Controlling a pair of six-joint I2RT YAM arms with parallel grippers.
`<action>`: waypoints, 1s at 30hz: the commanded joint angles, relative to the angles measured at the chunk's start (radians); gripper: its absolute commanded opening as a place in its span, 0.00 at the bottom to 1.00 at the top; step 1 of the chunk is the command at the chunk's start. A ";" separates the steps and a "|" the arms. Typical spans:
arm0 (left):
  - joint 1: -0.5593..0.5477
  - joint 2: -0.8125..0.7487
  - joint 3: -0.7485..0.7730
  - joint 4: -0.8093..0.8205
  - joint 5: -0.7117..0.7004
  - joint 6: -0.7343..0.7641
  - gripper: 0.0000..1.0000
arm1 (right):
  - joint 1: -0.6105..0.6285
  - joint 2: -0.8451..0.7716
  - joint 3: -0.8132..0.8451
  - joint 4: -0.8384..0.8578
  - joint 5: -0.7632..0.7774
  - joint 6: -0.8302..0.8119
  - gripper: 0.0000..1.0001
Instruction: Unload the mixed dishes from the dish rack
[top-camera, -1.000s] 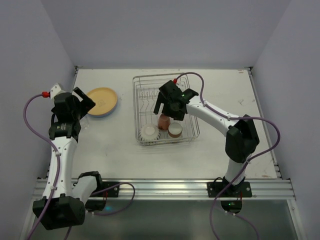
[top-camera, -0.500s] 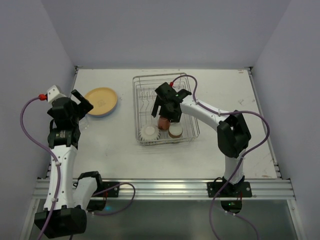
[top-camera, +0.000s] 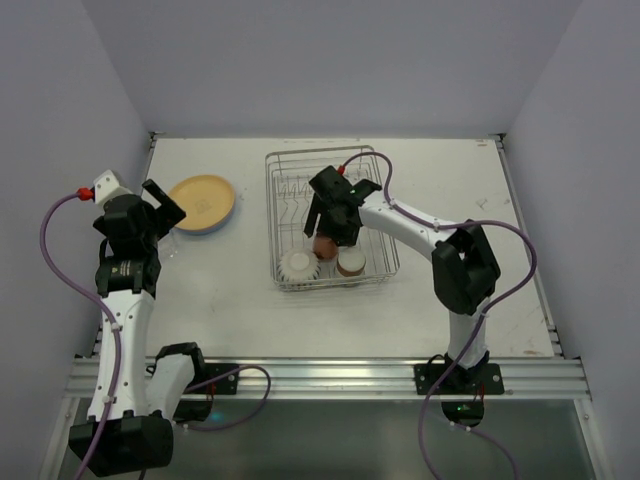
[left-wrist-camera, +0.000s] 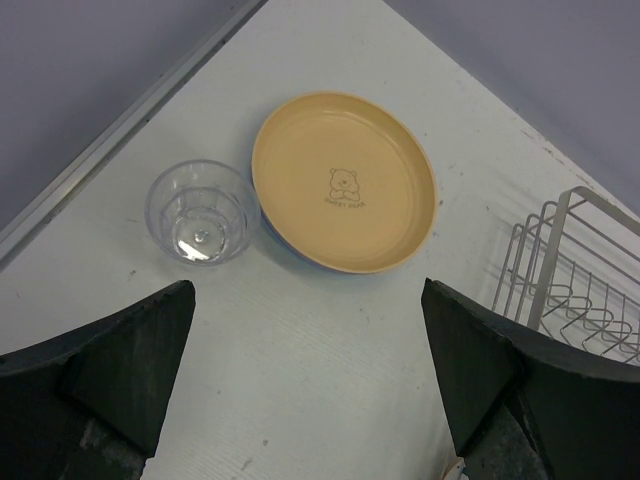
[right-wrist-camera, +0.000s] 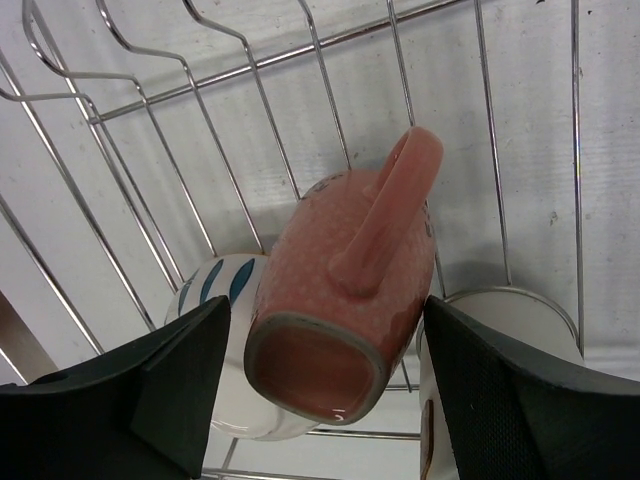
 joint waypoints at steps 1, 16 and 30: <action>0.008 -0.015 -0.007 0.032 -0.022 0.027 1.00 | 0.007 0.013 -0.011 0.025 -0.011 -0.005 0.80; 0.008 -0.015 -0.008 0.034 -0.023 0.030 1.00 | 0.013 0.055 0.065 -0.032 0.002 -0.071 0.70; 0.008 -0.017 -0.013 0.035 -0.020 0.033 1.00 | 0.017 0.038 0.072 -0.032 -0.004 -0.108 0.22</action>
